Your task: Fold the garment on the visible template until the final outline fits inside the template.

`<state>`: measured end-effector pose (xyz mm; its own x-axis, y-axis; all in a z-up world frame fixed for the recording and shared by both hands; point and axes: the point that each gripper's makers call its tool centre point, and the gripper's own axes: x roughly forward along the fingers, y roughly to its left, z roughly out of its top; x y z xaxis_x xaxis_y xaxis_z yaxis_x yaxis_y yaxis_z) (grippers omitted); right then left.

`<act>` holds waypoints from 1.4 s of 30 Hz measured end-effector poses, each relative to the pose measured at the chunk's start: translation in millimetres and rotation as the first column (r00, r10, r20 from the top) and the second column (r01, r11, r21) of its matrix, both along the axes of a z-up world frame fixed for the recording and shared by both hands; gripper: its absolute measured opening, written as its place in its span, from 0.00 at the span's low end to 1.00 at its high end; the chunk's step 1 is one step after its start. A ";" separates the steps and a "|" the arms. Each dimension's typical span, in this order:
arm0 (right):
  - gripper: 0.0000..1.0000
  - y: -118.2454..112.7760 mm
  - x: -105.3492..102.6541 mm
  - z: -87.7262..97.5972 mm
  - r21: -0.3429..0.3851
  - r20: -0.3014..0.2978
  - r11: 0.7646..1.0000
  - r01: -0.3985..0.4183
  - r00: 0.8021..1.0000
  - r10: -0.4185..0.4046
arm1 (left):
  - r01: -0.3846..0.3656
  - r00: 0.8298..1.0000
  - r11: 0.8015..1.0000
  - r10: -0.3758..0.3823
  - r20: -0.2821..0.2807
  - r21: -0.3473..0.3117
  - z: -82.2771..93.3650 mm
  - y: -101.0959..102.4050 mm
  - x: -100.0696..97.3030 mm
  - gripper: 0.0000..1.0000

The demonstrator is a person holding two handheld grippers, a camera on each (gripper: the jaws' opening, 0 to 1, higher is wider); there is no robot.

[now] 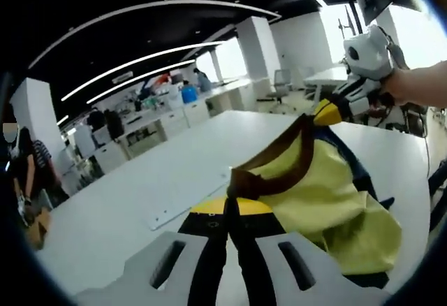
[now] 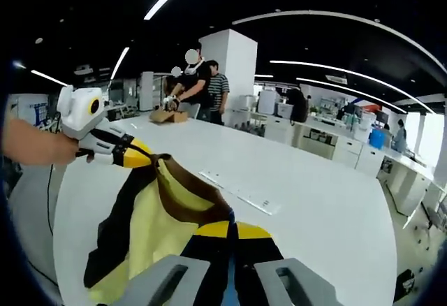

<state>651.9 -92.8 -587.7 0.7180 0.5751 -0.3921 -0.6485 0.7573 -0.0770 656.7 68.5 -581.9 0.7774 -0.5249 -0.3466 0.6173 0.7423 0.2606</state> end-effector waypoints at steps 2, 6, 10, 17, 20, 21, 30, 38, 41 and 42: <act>0.00 -1.3 5.9 -4.6 -0.009 -0.002 1.000 0.010 1.000 -0.010 | -0.001 1.000 1.000 0.001 0.002 0.008 -1.6 -1.3 4.4 0.00; 0.00 -1.0 14.5 -13.0 -0.026 -0.004 1.000 0.014 1.000 -0.014 | -0.008 1.000 0.999 0.008 0.004 0.032 -9.2 -1.9 16.4 0.00; 0.00 -1.1 24.0 -26.6 -0.056 -0.008 0.998 0.015 1.000 -0.016 | -0.017 1.000 0.998 0.017 0.001 0.053 -19.9 -1.7 26.7 0.00; 0.00 1.9 39.8 -47.9 -0.100 -0.015 0.995 0.014 1.000 -0.016 | -0.031 0.999 0.995 0.032 -0.019 0.095 -41.7 0.7 43.6 0.00; 0.00 0.9 46.4 -58.4 -0.119 -0.026 0.993 0.014 1.000 -0.017 | -0.033 0.999 0.994 0.037 -0.032 0.106 -50.5 0.2 47.7 0.00; 0.00 0.4 48.4 -63.1 -0.126 -0.032 0.992 0.013 0.999 -0.017 | -0.032 0.999 0.993 0.037 -0.039 0.110 -54.9 -0.2 49.3 0.00; 0.00 4.6 61.9 -93.5 -0.165 -0.064 0.986 -0.002 0.998 -0.009 | -0.035 0.996 0.986 0.048 -0.077 0.164 -85.8 3.5 61.0 0.00; 0.00 4.1 74.7 -115.2 -0.205 -0.097 0.979 -0.017 0.995 -0.003 | -0.037 0.993 0.980 0.058 -0.104 0.195 -105.0 3.3 69.6 0.00; 0.00 2.5 78.5 -120.9 -0.217 -0.102 0.976 -0.017 0.995 -0.005 | -0.035 0.992 0.979 0.058 -0.109 0.203 -109.4 1.0 71.2 0.00; 0.00 2.5 79.7 -121.8 -0.219 -0.103 0.975 -0.018 0.995 -0.005 | -0.034 0.992 0.977 0.059 -0.112 0.211 -112.0 1.2 71.7 0.00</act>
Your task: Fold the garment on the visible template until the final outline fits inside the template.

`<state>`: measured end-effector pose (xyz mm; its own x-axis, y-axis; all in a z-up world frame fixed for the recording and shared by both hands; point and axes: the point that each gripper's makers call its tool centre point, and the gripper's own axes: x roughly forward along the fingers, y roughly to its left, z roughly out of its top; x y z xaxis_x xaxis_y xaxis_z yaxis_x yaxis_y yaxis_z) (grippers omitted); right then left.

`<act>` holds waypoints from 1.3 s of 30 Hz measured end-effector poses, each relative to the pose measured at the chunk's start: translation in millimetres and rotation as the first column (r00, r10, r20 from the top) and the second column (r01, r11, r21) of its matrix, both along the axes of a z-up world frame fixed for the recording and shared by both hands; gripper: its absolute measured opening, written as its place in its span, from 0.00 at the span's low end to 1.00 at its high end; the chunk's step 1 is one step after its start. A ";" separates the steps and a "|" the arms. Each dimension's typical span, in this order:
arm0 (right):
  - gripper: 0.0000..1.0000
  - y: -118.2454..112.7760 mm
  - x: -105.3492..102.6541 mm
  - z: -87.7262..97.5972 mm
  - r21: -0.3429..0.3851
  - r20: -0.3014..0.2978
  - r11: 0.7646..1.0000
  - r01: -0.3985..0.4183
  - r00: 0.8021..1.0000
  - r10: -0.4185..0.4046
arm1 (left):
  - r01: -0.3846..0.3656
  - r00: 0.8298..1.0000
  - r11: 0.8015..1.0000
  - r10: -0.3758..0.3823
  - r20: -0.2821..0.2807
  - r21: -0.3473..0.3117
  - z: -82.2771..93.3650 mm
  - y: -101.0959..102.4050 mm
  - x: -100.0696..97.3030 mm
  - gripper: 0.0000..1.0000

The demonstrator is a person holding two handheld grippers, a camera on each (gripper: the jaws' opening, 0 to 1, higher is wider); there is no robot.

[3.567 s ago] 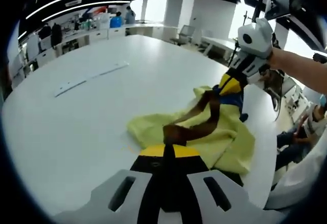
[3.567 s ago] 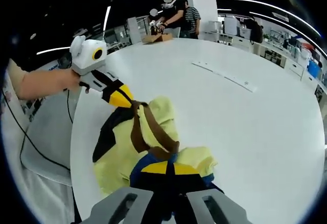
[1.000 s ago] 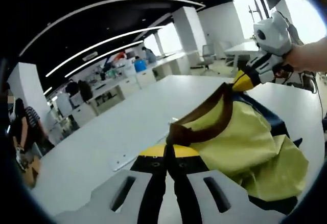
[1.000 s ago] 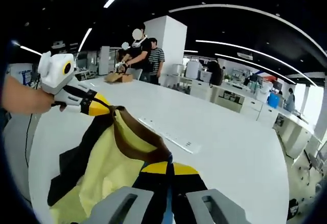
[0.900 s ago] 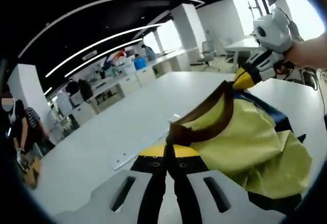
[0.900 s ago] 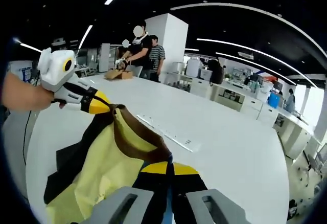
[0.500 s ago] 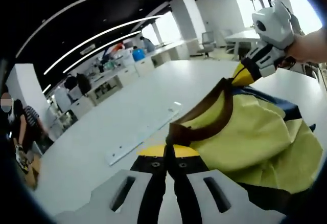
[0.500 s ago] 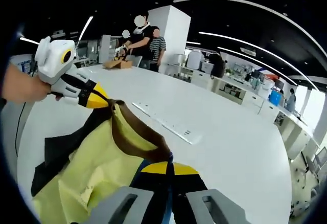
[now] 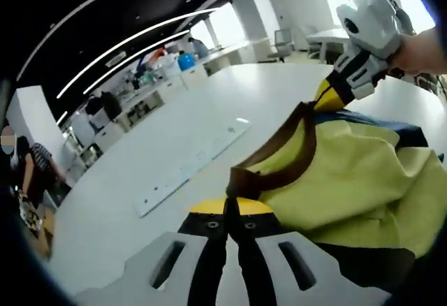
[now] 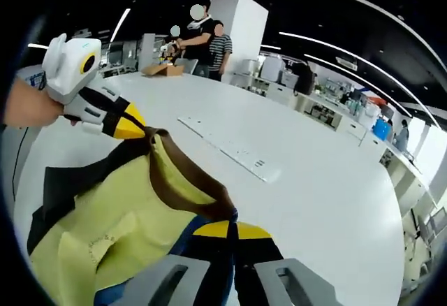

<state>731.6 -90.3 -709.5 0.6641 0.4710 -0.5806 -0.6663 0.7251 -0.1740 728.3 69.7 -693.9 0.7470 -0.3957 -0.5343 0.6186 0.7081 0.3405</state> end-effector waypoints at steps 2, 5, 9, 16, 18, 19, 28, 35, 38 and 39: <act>0.00 -0.1 2.7 -2.4 -0.013 -0.002 1.000 -0.006 1.000 0.006 | 0.001 1.000 1.000 -0.001 -0.004 0.005 -2.1 0.7 1.7 0.00; 0.00 -0.6 5.5 -4.6 -0.029 -0.003 1.000 -0.003 1.000 0.003 | -0.002 1.000 1.000 0.002 -0.008 0.022 -5.8 2.6 3.2 0.00; 0.00 -0.2 9.2 -6.4 -0.047 0.002 0.999 0.005 1.000 -0.005 | -0.025 0.999 0.999 0.026 -0.022 0.038 -10.8 8.0 6.2 0.00; 0.06 0.8 10.4 -5.5 -0.044 -0.002 0.999 0.013 1.000 -0.013 | -0.073 0.996 0.997 0.073 -0.041 -0.001 -8.7 13.2 8.4 0.04; 0.06 2.6 9.4 -4.2 -0.045 0.000 0.999 0.007 1.000 -0.007 | -0.067 0.997 0.998 0.068 -0.038 0.005 -7.8 11.7 7.1 0.05; 0.06 2.9 9.4 -3.1 -0.047 0.004 0.999 0.004 1.000 -0.004 | -0.067 0.997 0.998 0.067 -0.037 0.004 -6.9 11.2 6.8 0.06; 0.10 -0.4 3.2 13.7 -0.030 0.018 1.000 0.010 1.000 -0.009 | -0.055 0.998 0.998 0.055 -0.021 -0.015 7.6 7.9 -0.7 0.12; 0.13 2.5 -5.1 27.9 -0.012 0.032 1.000 0.006 0.999 -0.005 | -0.040 0.999 0.999 0.040 -0.011 -0.024 20.6 5.3 -12.3 0.17; 0.14 5.0 -9.0 32.5 -0.008 0.033 1.000 0.001 0.999 -0.001 | -0.034 0.999 0.999 0.034 -0.007 -0.019 23.5 4.7 -17.0 0.19; 0.15 6.2 -11.0 33.7 -0.003 0.029 1.000 0.000 1.000 0.000 | -0.032 0.999 0.999 0.032 -0.009 -0.023 24.6 4.5 -18.3 0.19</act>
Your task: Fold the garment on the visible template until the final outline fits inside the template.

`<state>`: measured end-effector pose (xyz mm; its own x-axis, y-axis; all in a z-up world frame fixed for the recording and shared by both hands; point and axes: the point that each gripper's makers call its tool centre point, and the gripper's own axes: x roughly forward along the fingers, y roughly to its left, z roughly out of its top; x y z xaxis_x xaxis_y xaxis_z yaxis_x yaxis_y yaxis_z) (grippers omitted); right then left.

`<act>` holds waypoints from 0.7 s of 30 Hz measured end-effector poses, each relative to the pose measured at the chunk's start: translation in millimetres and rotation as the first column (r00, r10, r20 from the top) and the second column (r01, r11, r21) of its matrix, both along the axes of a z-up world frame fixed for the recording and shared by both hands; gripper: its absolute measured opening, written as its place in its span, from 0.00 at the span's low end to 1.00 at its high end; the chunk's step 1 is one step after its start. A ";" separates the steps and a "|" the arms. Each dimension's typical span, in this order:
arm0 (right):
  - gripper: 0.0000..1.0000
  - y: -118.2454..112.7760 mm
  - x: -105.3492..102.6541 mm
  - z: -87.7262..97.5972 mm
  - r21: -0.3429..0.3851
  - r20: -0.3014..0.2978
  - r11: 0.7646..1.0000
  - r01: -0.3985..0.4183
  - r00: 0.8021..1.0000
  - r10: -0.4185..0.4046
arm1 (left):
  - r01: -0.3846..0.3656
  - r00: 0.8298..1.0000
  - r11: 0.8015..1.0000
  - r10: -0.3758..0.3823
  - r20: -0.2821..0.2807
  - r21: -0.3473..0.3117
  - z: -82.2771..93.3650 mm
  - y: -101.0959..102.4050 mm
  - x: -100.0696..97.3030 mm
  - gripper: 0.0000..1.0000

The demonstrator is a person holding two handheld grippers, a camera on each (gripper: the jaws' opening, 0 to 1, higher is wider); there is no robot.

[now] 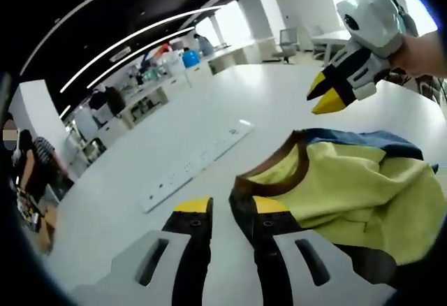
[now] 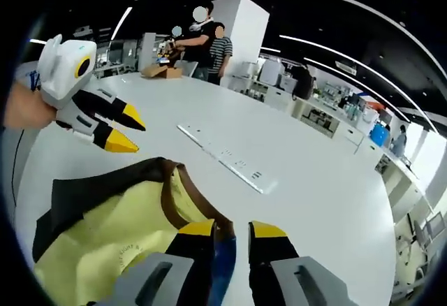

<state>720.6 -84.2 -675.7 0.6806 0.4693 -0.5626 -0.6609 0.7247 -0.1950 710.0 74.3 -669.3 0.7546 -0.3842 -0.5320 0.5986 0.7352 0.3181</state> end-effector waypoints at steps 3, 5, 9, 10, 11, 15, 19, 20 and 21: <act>0.18 2.7 -6.8 1.2 0.003 -0.014 1.000 -0.010 1.000 0.010 | 0.009 1.000 1.000 -0.009 -0.022 -0.019 3.3 -2.3 -7.1 0.21; 0.19 3.1 -10.1 2.5 0.001 -0.015 1.000 -0.014 1.000 0.014 | 0.016 1.000 1.000 -0.017 -0.021 -0.020 6.5 -3.5 -10.9 0.22; 0.21 5.4 -20.2 9.7 0.017 -0.025 1.000 -0.024 0.999 0.024 | 0.030 0.999 0.999 -0.030 -0.014 -0.041 18.2 -5.5 -19.9 0.23; 0.22 5.8 -23.0 11.9 0.022 -0.030 0.999 -0.024 0.999 0.025 | 0.029 0.999 0.998 -0.030 -0.016 -0.051 21.3 -5.6 -23.0 0.24; 0.23 6.1 -24.9 13.6 0.029 -0.031 0.999 -0.025 0.999 0.026 | 0.028 0.999 0.998 -0.029 -0.018 -0.058 23.3 -5.5 -25.0 0.25; 0.26 7.2 -33.9 22.4 0.038 -0.031 0.999 -0.034 0.999 0.036 | 0.031 0.999 0.995 -0.035 -0.038 -0.098 30.7 -6.5 -35.6 0.30; 0.32 7.8 -45.6 29.2 0.052 -0.046 0.997 -0.051 0.997 0.054 | 0.051 0.997 0.992 -0.058 -0.055 -0.113 37.2 -8.4 -48.5 0.33; 0.33 6.9 -49.5 30.2 0.048 -0.048 0.997 -0.058 0.997 0.061 | 0.056 0.997 0.992 -0.062 -0.055 -0.117 39.1 -8.8 -50.9 0.34; 0.33 6.2 -52.0 31.5 0.050 -0.047 0.997 -0.064 0.997 0.066 | 0.061 0.996 0.991 -0.069 -0.059 -0.123 41.1 -8.9 -54.3 0.35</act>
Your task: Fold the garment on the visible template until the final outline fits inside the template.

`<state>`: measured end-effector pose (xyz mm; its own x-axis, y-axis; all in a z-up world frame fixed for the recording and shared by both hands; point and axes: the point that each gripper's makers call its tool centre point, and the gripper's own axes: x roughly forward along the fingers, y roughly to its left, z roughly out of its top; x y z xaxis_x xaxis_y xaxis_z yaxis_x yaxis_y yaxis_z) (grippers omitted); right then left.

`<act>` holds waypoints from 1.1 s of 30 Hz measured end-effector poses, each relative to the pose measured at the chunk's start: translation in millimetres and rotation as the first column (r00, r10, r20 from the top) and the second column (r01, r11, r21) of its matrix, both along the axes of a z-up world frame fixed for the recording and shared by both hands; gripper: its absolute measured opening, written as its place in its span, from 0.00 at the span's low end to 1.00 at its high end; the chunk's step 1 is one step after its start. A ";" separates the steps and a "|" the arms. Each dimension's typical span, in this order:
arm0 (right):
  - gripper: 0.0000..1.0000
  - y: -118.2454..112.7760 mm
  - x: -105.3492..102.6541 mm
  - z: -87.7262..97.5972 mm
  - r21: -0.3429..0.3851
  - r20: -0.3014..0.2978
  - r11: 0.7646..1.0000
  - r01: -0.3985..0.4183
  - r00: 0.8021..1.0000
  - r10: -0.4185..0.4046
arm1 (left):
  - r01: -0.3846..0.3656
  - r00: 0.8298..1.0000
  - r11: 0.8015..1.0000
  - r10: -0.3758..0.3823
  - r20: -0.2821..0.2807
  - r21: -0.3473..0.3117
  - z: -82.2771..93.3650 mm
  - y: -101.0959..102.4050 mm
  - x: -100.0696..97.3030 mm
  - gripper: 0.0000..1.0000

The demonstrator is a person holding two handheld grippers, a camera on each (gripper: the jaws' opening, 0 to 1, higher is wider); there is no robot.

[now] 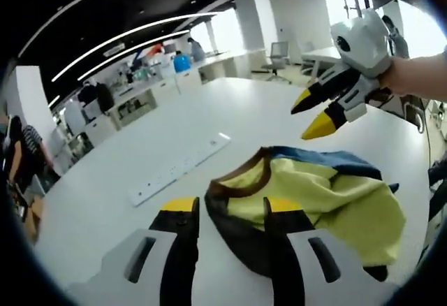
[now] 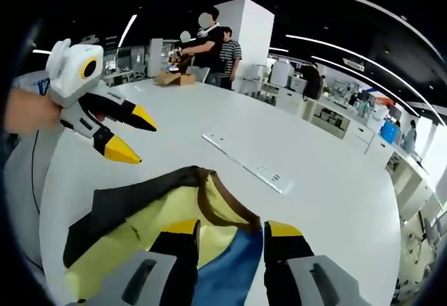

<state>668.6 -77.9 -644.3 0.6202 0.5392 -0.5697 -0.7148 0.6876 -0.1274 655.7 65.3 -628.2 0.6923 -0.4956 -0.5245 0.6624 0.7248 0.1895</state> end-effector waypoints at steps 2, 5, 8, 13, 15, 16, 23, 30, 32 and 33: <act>0.35 -1.5 -7.0 1.9 0.011 -0.011 1.000 -0.010 1.000 0.010 | 0.011 1.000 1.000 -0.011 -0.017 -0.014 1.9 -0.7 -6.2 0.35; 0.39 -4.9 -15.6 3.8 0.019 -0.024 1.000 -0.017 1.000 0.017 | 0.020 0.999 1.000 -0.020 -0.027 -0.018 3.9 -0.1 -12.9 0.36; 0.39 -8.2 -22.7 5.4 0.012 -0.029 1.000 -0.026 0.999 0.026 | 0.028 0.999 0.999 -0.028 -0.032 -0.017 6.5 0.3 -18.0 0.37; 0.40 -12.4 -31.7 9.8 0.010 -0.032 0.999 -0.033 0.999 0.033 | 0.032 0.999 0.999 -0.034 -0.038 -0.034 12.1 1.6 -26.5 0.37; 0.40 -13.0 -34.7 11.8 0.019 -0.033 0.999 -0.034 0.999 0.035 | 0.034 0.998 0.998 -0.036 -0.046 -0.044 13.1 2.0 -29.9 0.37; 0.41 -12.9 -36.9 12.6 0.022 -0.032 0.999 -0.035 0.999 0.036 | 0.035 0.998 0.998 -0.037 -0.047 -0.046 13.2 2.1 -30.7 0.38; 0.43 -14.1 -50.8 13.1 0.034 -0.041 0.998 -0.045 0.998 0.047 | 0.044 0.997 0.997 -0.048 -0.060 -0.070 13.0 2.8 -46.4 0.38; 0.43 -15.7 -70.0 13.7 0.039 -0.042 0.998 -0.058 0.997 0.060 | 0.057 0.995 0.995 -0.063 -0.074 -0.085 12.5 5.5 -64.6 0.38; 0.43 -16.2 -75.1 12.8 0.035 -0.040 0.997 -0.063 0.997 0.064 | 0.056 0.995 0.994 -0.063 -0.077 -0.090 11.9 7.1 -69.3 0.38; 0.43 -16.6 -77.0 12.5 0.034 -0.041 0.997 -0.064 0.997 0.065 | 0.055 0.995 0.994 -0.062 -0.078 -0.093 11.7 7.6 -71.1 0.38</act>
